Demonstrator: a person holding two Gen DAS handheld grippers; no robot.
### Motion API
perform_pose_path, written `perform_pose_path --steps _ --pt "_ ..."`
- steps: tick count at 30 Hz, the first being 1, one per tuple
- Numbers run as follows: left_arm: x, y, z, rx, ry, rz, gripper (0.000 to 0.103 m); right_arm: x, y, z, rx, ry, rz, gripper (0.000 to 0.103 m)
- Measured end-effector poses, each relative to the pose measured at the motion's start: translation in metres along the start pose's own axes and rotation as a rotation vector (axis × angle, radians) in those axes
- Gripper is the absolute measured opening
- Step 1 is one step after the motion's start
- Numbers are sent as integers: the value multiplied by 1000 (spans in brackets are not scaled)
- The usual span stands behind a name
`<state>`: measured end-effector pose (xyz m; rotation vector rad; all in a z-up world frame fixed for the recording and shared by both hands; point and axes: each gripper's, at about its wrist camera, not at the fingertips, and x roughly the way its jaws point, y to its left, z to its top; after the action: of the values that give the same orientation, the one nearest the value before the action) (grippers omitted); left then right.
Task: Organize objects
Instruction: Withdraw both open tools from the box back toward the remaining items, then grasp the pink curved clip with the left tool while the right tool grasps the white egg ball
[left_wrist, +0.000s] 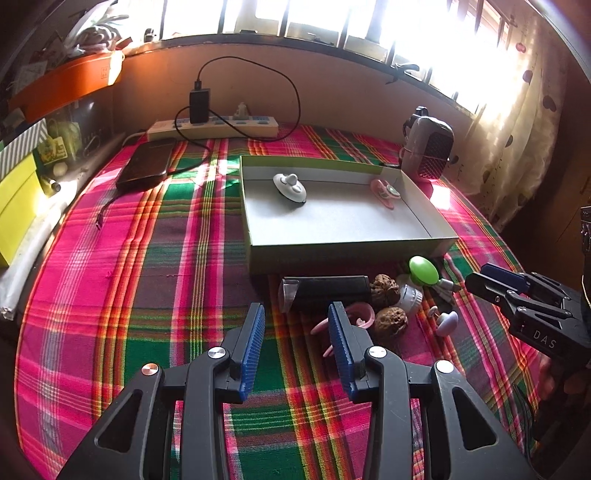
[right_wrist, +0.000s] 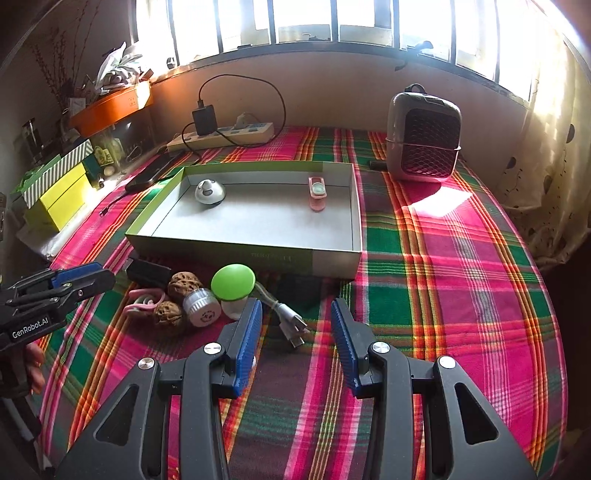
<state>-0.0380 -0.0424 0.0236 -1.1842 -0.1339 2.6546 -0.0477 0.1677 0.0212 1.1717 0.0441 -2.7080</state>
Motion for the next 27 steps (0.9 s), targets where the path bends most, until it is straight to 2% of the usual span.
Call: perform_pose_path --steps 9,12,16,27 --pt "8 -5 -6 20 35 -64 34 4 16 -15 -38 34 48 41" --pt "12 -7 -6 24 39 -73 34 7 22 -18 -53 44 63 47" --pt "17 -9 -5 35 47 -80 34 15 28 -20 -67 70 79 48" --pt "22 -21 -6 91 66 -124 34 28 32 -23 -109 113 29 48"
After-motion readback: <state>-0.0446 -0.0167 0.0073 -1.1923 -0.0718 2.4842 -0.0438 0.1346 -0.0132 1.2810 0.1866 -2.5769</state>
